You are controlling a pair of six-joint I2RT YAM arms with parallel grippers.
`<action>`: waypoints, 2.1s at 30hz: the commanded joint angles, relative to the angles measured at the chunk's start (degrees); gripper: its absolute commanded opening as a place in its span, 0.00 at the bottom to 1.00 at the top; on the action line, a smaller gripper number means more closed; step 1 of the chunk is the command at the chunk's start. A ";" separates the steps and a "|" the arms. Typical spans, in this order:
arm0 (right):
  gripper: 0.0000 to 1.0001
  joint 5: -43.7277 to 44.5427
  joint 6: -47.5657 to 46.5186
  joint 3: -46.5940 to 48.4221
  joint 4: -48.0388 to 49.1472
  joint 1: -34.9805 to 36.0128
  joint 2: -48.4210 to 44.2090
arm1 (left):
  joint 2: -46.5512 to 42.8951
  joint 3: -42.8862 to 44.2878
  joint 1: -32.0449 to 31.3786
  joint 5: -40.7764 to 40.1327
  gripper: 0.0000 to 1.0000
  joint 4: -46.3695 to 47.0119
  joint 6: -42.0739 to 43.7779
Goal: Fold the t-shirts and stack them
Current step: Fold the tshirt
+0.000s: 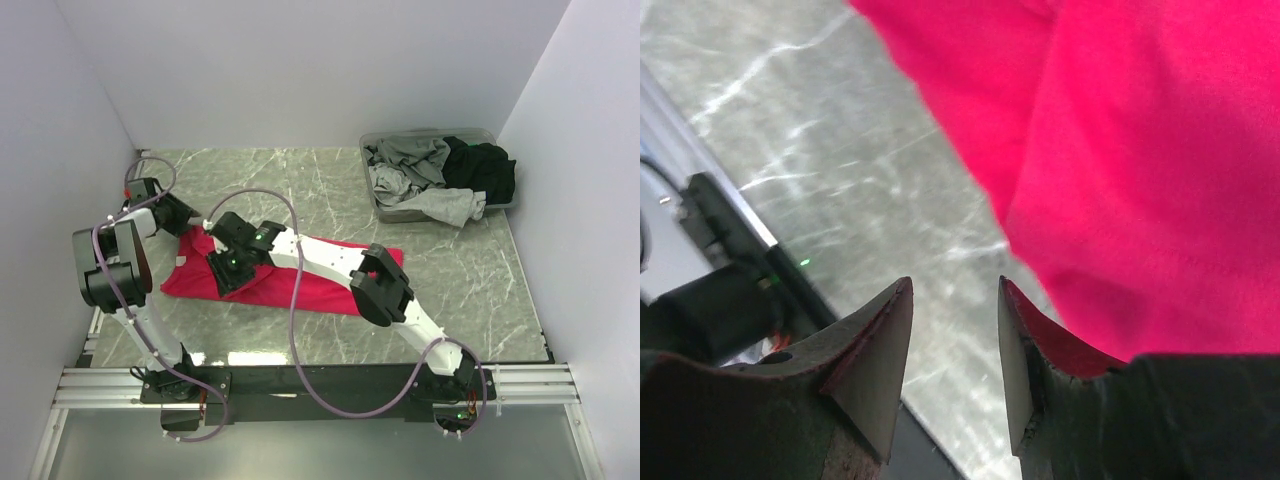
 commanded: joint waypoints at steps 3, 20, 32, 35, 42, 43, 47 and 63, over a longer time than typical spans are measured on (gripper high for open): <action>0.47 0.69 1.39 2.28 3.36 -0.52 3.25 | 1.93 -0.20 0.16 0.93 0.50 2.53 -0.58; 0.46 7.46 1.83 4.65 3.72 -0.34 8.08 | 2.02 -1.78 0.07 0.66 0.49 2.61 -0.58; 0.21 9.30 0.78 3.78 1.87 0.10 7.04 | 2.11 -1.87 0.42 -0.22 0.50 1.91 -0.23; 0.13 9.39 0.60 1.94 2.39 0.01 5.37 | 2.28 -1.78 0.77 -0.22 0.50 2.00 -0.14; 0.11 9.22 0.33 1.41 1.87 -0.34 1.85 | 2.64 -2.13 1.56 -0.22 0.49 2.00 0.03; 0.11 9.22 0.34 1.06 1.87 -0.34 1.50 | 2.64 -2.05 1.74 -0.30 0.49 2.00 0.12; 0.12 9.04 -0.19 0.61 1.08 -0.61 -0.26 | 2.72 -2.39 1.74 -0.57 0.49 2.35 0.12; 0.11 5.18 -1.07 -3.34 -1.65 -0.08 -2.64 | 3.16 -2.13 2.09 -1.88 0.49 2.09 0.21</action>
